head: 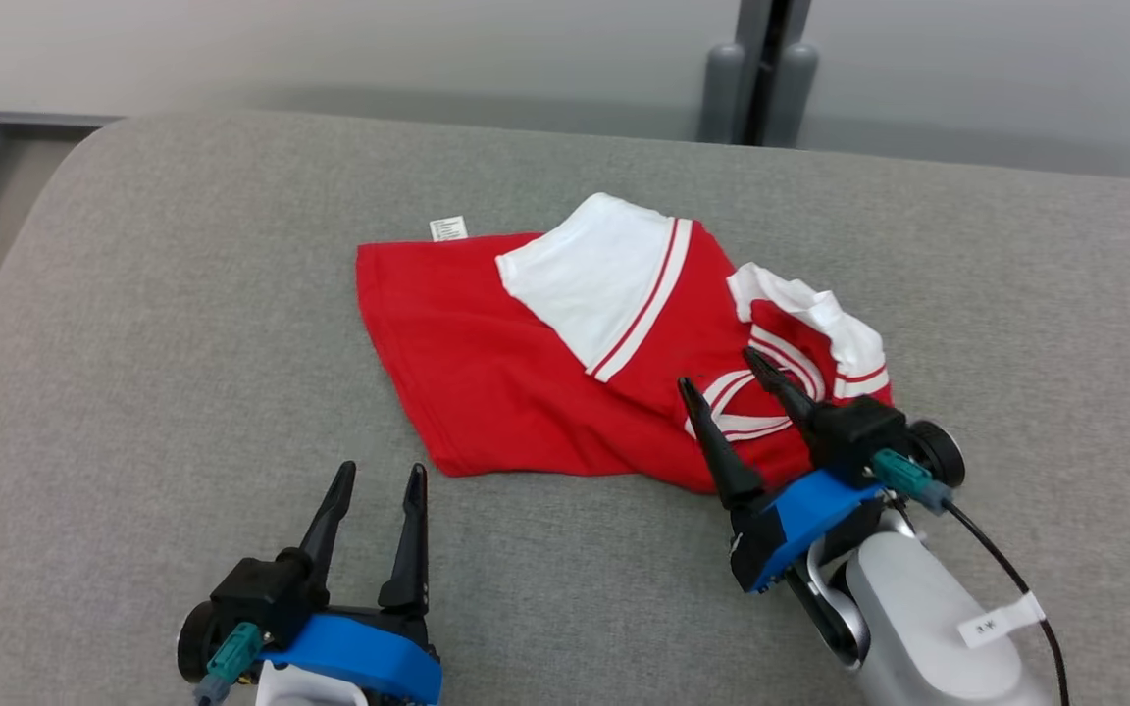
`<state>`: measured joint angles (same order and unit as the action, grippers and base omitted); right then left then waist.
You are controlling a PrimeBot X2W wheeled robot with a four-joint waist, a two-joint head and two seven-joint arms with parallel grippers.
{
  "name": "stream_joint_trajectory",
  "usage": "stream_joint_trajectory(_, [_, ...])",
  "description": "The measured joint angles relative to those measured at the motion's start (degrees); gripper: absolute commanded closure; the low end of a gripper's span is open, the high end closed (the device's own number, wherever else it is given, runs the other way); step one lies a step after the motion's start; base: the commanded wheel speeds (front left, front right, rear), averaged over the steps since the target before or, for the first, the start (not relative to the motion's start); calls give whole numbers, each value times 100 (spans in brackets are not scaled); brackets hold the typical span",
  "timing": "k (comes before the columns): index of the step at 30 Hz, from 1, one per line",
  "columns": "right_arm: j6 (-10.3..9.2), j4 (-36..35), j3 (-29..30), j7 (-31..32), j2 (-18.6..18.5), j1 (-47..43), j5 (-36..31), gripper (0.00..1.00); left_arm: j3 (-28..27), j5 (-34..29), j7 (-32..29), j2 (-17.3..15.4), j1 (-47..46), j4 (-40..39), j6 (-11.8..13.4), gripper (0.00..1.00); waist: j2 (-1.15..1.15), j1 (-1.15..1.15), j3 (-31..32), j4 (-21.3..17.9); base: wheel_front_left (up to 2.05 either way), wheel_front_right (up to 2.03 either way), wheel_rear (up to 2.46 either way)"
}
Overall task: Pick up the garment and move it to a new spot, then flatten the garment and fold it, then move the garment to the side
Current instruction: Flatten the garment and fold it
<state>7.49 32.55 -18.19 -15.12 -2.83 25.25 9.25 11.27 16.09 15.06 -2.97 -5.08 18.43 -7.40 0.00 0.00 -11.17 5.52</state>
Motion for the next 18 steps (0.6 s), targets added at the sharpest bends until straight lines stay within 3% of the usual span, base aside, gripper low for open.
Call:
stream_joint_trajectory(11, [0, 1443, -377, 520, 1, 1539, -256, 0, 372, 307, 0, -1, -353, 26, 0, 0, 0, 0, -564, 781, 0, 0, 0])
stream_joint_trajectory(18, [0, 1893, -341, 403, 2, 1669, -684, 0, 448, 463, 0, 1, -441, -4, 0, 0, 0, 0, -919, 1083, 0, 0, 0])
